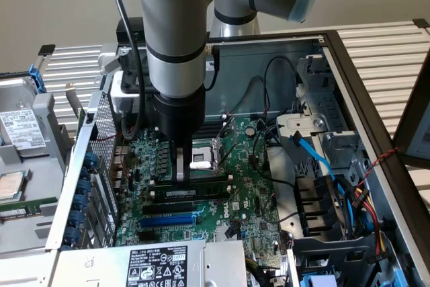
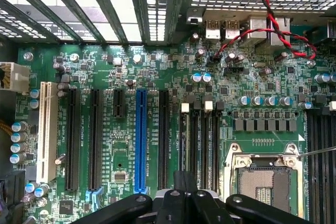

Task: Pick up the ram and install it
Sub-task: 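Press down the ram until it locks into place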

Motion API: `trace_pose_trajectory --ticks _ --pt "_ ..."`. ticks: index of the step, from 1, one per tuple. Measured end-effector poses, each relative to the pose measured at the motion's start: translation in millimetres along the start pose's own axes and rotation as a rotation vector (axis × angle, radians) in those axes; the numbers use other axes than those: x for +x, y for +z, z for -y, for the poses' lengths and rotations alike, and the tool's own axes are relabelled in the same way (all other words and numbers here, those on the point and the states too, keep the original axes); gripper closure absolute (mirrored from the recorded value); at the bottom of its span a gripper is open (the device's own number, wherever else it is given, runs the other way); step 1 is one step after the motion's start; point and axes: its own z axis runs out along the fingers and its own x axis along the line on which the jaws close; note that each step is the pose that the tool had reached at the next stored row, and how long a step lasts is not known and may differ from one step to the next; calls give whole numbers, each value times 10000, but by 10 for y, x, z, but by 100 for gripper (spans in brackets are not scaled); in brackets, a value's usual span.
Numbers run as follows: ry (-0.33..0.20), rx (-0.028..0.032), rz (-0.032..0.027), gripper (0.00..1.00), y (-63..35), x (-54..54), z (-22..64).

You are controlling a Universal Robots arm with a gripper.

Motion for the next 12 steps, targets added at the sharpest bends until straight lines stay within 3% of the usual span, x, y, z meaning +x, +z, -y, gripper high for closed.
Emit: trace_pose_trajectory --ticks 3,7,12 --pt "-4 18 18 89 -20 -3 2" --pt "-3 1 18 89 -180 3 -5" --pt "-30 -4 125 89 -215 28 94"
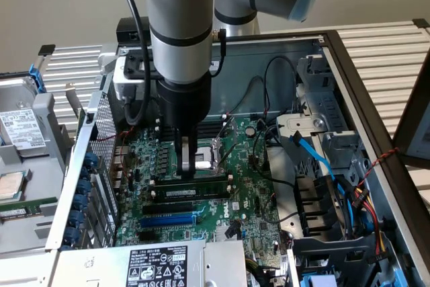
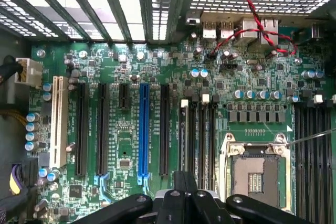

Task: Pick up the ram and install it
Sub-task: 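Press down the ram until it locks into place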

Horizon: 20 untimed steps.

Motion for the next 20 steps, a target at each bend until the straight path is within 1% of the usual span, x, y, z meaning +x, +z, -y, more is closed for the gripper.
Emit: trace_pose_trajectory --ticks 4,5,6,20 --pt "-3 0 40 89 -19 -1 30" --pt "-5 -3 84 89 -23 1 30" --pt "-9 -5 151 89 -22 2 30" --pt "9 -5 150 89 -24 24 30"
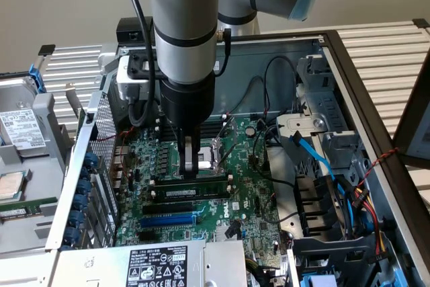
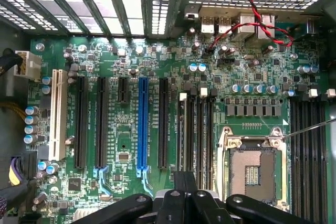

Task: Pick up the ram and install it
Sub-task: 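Press down the ram until it locks into place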

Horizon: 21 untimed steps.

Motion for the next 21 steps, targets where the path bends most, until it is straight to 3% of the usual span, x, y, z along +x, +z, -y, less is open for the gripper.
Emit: trace_pose_trajectory --ticks 13,21 --pt "1776 141 96 89 0 0 0" --pt "2838 228 123 89 1 0 0"
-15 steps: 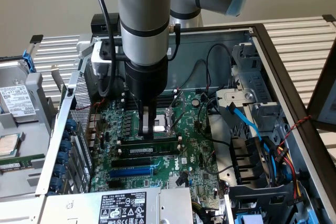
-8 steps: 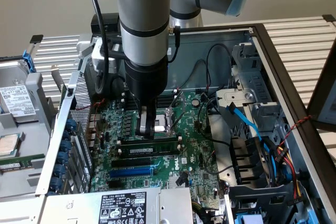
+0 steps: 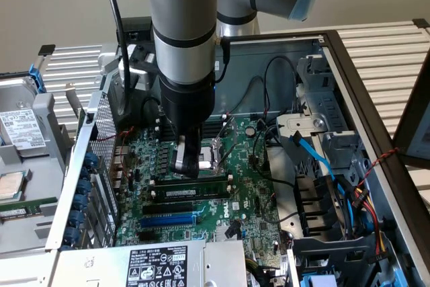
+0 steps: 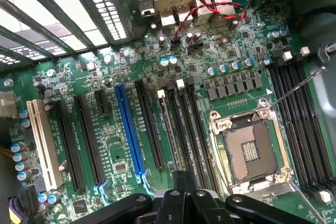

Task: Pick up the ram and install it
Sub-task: 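Press down the ram until it locks into place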

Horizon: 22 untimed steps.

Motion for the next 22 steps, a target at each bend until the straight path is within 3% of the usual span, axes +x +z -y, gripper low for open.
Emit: trace_pose_trajectory --ticks 22 --pt "3096 250 112 89 0 0 0"
